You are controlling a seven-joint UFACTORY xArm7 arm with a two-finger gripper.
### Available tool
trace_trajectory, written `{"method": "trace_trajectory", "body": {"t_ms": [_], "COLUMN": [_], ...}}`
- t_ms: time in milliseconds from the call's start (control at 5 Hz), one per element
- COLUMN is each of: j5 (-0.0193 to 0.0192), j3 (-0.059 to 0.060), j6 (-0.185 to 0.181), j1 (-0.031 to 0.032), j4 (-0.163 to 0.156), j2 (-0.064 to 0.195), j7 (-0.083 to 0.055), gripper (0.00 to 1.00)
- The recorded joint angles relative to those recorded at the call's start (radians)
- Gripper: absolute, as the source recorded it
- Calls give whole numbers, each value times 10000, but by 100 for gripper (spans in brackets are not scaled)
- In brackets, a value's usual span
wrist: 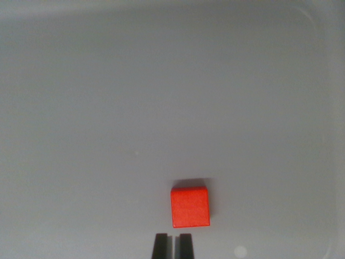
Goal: Reach red block
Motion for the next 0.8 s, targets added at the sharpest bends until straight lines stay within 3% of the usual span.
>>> {"method": "trace_trajectory", "body": {"t_ms": [200, 400, 600, 800], "j5": [-9, -9, -19, -19], "j3": [-6, -6, -12, -12], "j6": [-409, -409, -832, -832], "j1": [0, 0, 1, 1], "j4": [-305, -305, -621, -621], "j2": [103, 103, 209, 209], "j7": [9, 9, 18, 18], "gripper": [0, 0, 0, 0]}}
